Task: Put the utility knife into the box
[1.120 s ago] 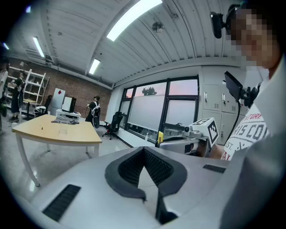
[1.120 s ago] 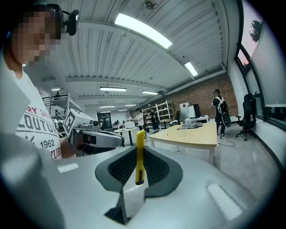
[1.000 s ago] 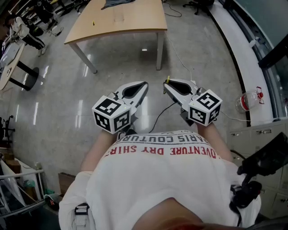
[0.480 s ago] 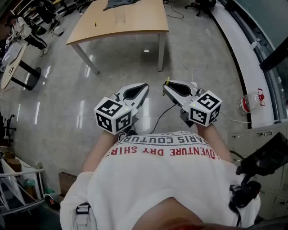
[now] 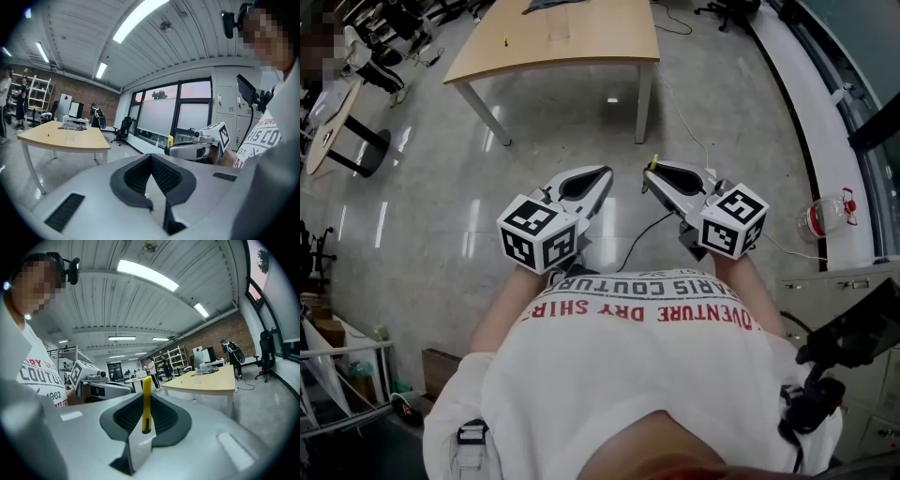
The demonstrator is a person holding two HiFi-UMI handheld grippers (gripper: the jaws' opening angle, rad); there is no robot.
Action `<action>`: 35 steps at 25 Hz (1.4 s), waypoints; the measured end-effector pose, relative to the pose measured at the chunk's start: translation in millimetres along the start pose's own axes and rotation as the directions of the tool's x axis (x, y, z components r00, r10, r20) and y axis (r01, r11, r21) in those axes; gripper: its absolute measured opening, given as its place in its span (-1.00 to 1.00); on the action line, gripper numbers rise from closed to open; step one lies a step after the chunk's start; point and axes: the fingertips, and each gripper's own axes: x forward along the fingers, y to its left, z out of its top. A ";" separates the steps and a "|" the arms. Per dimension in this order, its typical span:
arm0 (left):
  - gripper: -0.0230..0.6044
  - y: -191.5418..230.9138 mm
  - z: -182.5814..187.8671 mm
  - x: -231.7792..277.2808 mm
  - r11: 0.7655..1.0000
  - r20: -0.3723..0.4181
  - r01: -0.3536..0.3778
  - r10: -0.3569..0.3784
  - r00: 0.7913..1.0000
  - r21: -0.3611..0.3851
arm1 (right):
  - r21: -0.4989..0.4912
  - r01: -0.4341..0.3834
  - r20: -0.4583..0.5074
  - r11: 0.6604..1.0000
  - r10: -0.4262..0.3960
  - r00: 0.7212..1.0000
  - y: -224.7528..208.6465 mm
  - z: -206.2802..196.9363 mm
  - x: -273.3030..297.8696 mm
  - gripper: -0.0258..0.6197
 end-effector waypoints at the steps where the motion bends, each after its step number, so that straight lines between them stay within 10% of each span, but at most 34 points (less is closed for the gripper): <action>1: -0.92 1.8 -0.1 2.4 1.000 0.000 -0.005 0.005 1.000 -0.004 | 0.002 -0.003 0.000 1.000 0.003 1.000 -3.1 -0.2 0.7 -0.78; 13: -0.92 116.4 -2.1 20.4 0.998 -0.012 -0.033 0.033 0.999 -0.061 | 0.019 -0.032 -0.055 0.999 0.033 0.998 -54.1 -3.3 110.5 -0.78; 28: -0.92 500.9 87.3 101.9 0.992 -0.066 -0.043 0.035 0.997 -0.116 | 0.030 0.054 -0.101 0.998 -0.051 0.994 -253.8 80.7 444.9 -0.78; 35: -0.92 602.1 133.9 120.3 0.996 -0.041 -0.042 0.038 0.998 -0.082 | -0.001 0.088 -0.059 0.996 -0.088 0.994 -303.9 126.7 528.2 -0.78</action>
